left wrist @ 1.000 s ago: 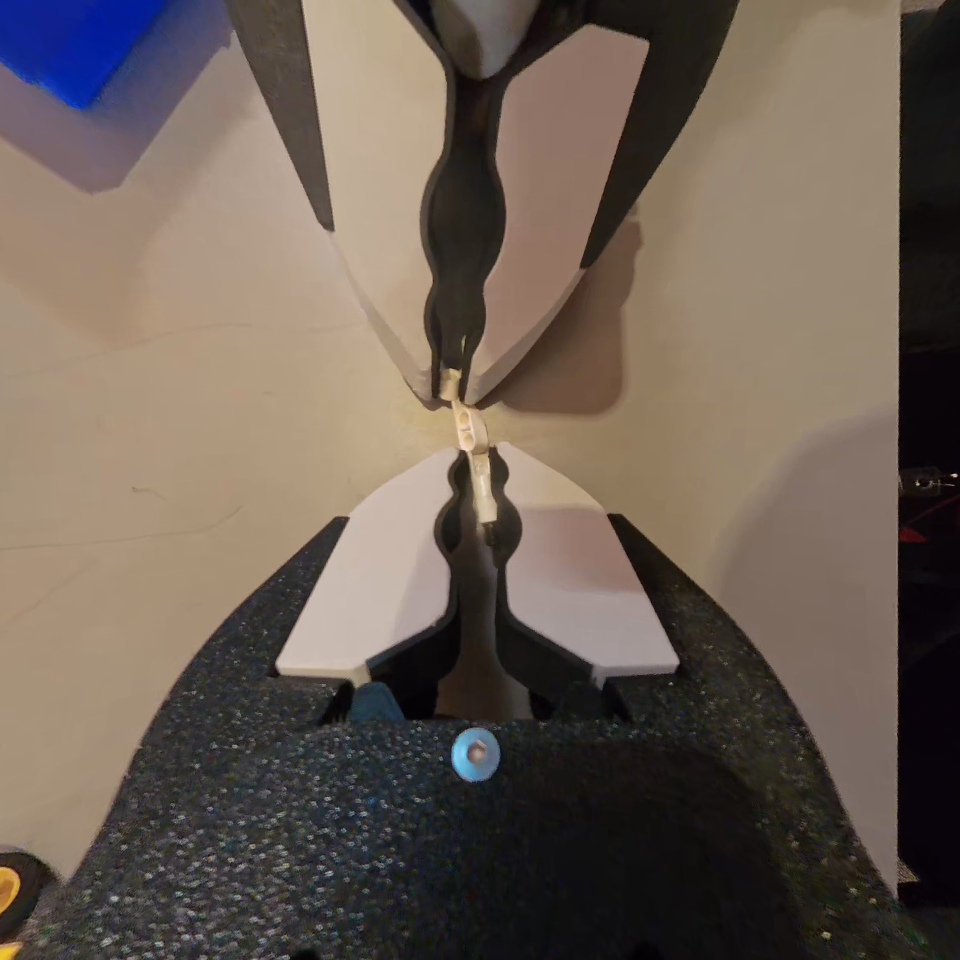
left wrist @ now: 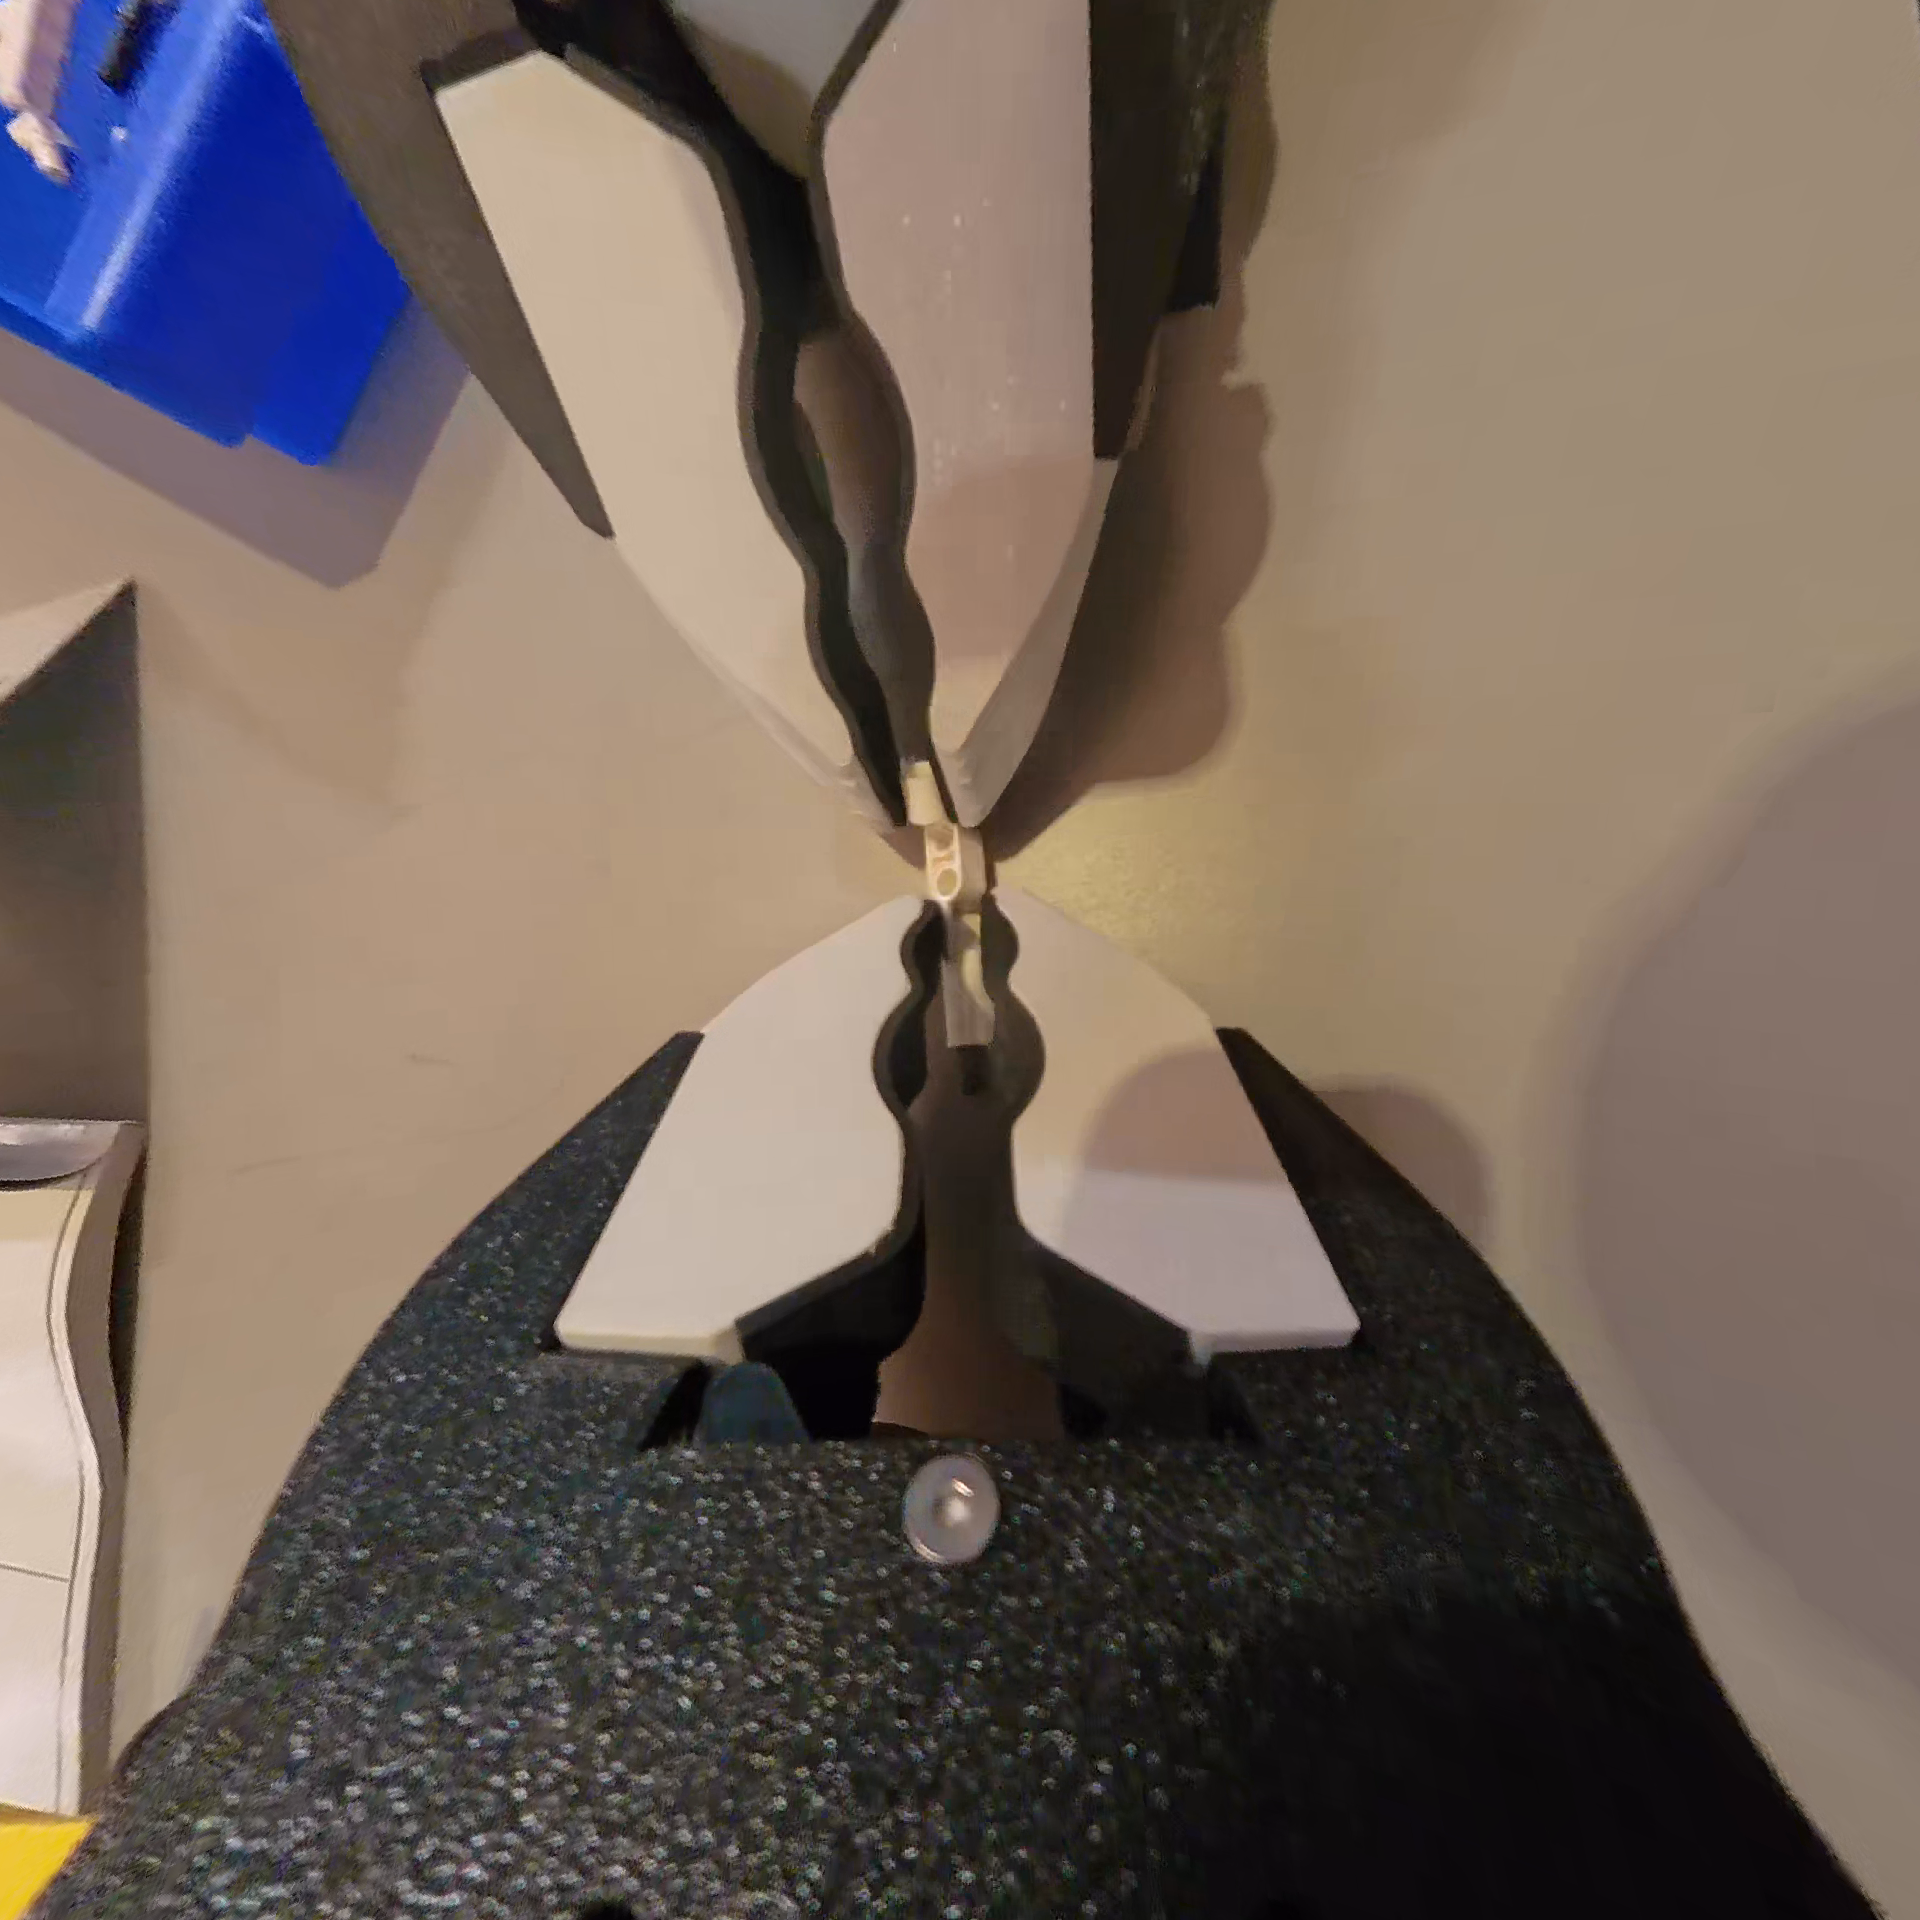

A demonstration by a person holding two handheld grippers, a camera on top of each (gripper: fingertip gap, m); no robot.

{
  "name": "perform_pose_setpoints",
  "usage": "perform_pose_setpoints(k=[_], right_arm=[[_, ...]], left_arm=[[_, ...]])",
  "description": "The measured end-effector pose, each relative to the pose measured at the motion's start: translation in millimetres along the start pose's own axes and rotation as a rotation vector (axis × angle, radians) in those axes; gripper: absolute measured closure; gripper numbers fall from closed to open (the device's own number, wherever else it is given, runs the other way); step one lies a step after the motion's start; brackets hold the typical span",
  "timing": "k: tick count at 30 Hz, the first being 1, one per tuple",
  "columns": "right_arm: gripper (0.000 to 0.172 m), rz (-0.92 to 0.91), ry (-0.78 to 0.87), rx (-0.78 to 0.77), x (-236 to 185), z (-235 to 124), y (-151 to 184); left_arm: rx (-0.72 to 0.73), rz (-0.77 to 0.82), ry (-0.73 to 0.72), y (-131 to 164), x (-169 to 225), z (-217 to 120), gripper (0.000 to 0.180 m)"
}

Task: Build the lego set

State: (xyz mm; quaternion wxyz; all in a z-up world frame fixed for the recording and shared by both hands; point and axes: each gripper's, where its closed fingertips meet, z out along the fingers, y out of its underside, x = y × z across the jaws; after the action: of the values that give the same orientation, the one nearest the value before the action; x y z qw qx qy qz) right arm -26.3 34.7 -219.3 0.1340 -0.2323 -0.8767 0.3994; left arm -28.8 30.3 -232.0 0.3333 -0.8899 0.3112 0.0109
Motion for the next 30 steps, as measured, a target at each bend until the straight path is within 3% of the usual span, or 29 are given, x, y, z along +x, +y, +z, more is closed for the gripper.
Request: perform_pose_setpoints(k=[7,11,17,30], right_arm=[[0.165,0.100,-0.135,0.262,-11,-16,-34],[0.165,0.133,-0.154,0.326,-9,-22,-41],[0.164,0.184,-0.130,0.329,3,-27,-36],[0.164,0.214,-0.116,0.247,8,-23,-23]], left_arm=[[0.136,0.066,-0.105,-18,-7,0,0.174],[0.213,0.086,-0.132,-29,-8,-5,0.176],[0.276,0.039,-0.136,-34,-13,-14,0.177],[0.195,0.064,-0.161,-23,-16,-10,0.177]])
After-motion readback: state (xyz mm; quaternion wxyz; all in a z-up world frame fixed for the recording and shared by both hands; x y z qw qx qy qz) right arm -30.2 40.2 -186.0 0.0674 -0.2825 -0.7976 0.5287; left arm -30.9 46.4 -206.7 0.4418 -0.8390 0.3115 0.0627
